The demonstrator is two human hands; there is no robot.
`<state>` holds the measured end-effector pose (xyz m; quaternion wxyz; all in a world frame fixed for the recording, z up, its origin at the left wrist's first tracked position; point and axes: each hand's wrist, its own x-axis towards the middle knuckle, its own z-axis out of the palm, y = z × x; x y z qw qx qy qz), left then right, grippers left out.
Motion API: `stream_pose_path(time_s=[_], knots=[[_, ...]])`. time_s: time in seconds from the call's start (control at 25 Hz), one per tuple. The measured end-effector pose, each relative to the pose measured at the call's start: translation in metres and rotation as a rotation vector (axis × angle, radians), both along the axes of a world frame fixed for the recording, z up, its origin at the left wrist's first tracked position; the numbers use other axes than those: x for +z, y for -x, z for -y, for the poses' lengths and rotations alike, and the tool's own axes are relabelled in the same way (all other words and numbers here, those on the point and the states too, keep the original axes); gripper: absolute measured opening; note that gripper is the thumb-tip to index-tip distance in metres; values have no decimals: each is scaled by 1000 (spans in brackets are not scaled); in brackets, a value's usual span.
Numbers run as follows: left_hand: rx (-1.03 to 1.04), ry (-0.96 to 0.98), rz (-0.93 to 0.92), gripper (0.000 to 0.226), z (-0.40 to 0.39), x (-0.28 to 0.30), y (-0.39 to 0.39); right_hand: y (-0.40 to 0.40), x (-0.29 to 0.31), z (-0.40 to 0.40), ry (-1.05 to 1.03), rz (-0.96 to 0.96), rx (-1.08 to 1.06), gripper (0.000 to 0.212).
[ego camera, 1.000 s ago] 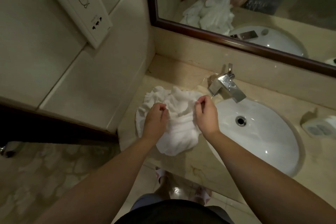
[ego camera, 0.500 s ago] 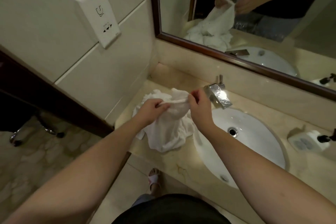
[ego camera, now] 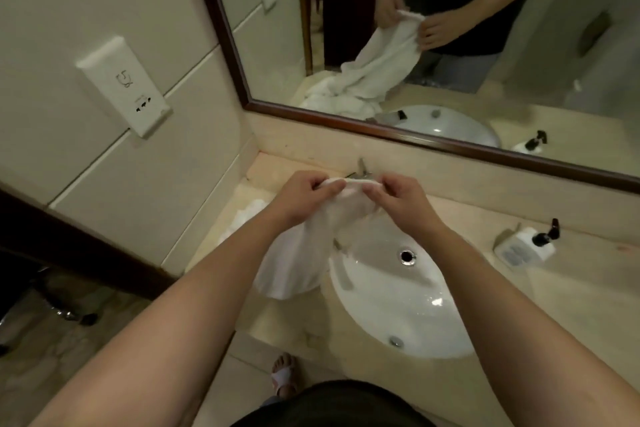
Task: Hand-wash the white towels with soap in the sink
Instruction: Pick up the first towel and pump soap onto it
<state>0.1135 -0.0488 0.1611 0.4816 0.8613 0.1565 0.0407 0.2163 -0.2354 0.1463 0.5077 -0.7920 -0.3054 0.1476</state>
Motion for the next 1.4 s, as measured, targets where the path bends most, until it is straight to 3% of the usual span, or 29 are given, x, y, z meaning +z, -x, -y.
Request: stream_pose_path(time_s=[0.12,0.32,0.6,0.92,1.12,1.4], knots=[[-118,-43,-186,44,28,-11,-14,-11,7,43,61,-17,-6,38],[-173,76,-486,64,76,-20,-28,-17,14,106,-73,-35,-241,37],[-73,438,-194,38,164,0,-74,-23,13,176,-253,-157,-564,36],[-33,405,-26,29,176,-15,-91,-27,1,188,-182,-267,-556,32],[-8,378,-81,22,152,-41,-89,-18,-30,152,-84,-354,-516,33],[40,391,-326,25,106,-122,-88,-13,-88,127,123,-361,-737,27]])
